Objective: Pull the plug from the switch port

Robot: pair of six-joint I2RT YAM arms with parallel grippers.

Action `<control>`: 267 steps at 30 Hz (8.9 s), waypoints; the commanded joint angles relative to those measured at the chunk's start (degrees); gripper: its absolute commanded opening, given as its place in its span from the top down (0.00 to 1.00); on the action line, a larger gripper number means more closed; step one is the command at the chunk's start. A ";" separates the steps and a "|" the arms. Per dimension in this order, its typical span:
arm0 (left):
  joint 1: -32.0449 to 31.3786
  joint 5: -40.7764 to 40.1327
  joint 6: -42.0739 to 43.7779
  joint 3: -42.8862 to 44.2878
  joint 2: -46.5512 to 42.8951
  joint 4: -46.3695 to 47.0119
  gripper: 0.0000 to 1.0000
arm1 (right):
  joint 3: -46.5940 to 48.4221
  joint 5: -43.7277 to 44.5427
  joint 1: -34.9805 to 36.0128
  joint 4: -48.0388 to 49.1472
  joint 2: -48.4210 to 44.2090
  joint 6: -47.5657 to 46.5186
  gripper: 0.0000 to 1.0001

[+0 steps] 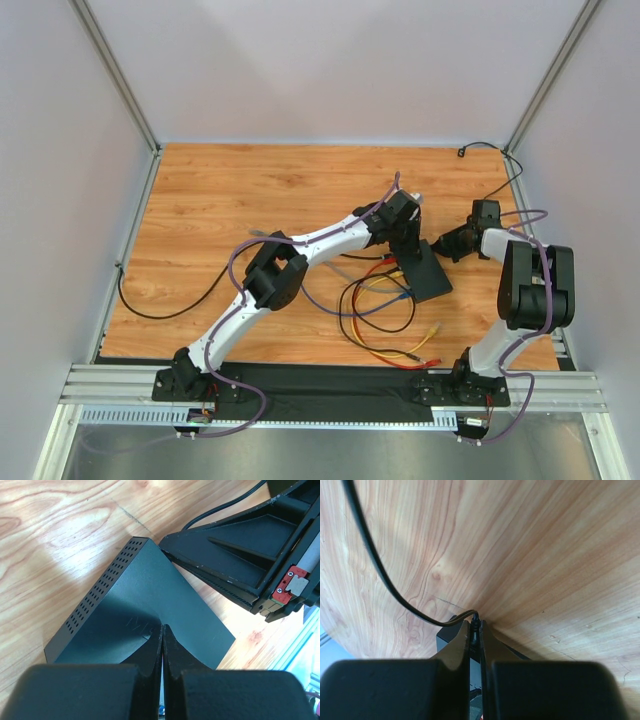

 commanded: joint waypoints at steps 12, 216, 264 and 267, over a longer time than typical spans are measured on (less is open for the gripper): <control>-1.83 -2.05 2.19 -4.07 8.23 -15.84 1.00 | 14.09 10.40 -0.59 -2.56 6.04 2.05 1.00; 15.22 45.76 11.17 -2.13 8.85 8.06 0.66 | -1.19 14.62 21.12 -16.63 -4.59 -30.30 0.67; 19.79 28.46 15.63 -4.85 -8.88 -5.31 1.00 | 2.50 20.07 21.39 -20.67 0.42 -29.77 0.69; 20.57 25.64 15.90 -8.97 -12.58 0.49 1.00 | 2.67 20.07 21.39 -20.68 0.51 -29.86 0.69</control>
